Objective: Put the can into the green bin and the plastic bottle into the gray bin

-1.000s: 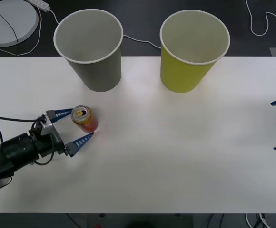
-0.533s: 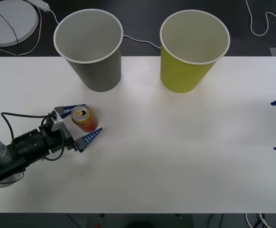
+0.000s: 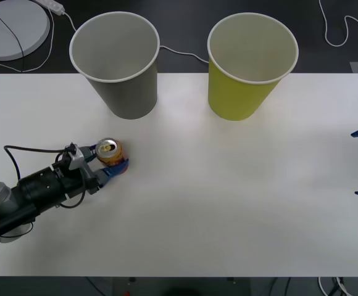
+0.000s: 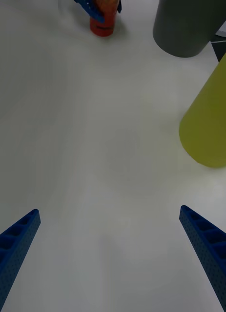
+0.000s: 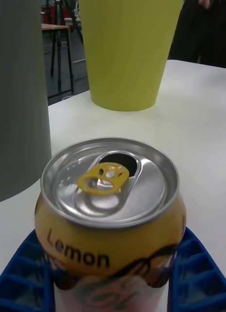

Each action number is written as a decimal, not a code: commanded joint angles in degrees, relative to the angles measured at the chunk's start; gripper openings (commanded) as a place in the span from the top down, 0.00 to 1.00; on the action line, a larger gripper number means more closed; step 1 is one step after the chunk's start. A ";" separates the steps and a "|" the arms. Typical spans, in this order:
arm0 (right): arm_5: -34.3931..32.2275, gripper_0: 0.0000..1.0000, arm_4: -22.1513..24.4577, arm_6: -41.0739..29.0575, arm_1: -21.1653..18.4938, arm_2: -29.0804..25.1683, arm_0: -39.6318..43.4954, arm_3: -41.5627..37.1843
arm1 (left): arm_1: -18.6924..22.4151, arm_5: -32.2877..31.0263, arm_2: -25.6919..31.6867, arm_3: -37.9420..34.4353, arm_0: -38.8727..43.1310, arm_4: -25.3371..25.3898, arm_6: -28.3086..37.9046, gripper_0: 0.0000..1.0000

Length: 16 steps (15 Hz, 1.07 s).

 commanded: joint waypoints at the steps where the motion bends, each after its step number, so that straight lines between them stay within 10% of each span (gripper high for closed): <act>1: 0.00 0.00 0.00 0.00 0.00 0.00 0.00 0.00 | 0.02 -0.21 -0.01 -0.57 0.00 0.07 0.55 1.00; 4: 0.00 0.00 0.00 0.00 0.00 0.00 0.00 0.00 | 0.73 -1.18 -0.01 -2.42 0.26 -0.10 2.84 1.00; 16: 0.00 0.00 0.00 0.00 0.00 0.00 0.00 0.00 | 22.44 -2.50 8.08 -42.85 11.25 -20.93 55.40 1.00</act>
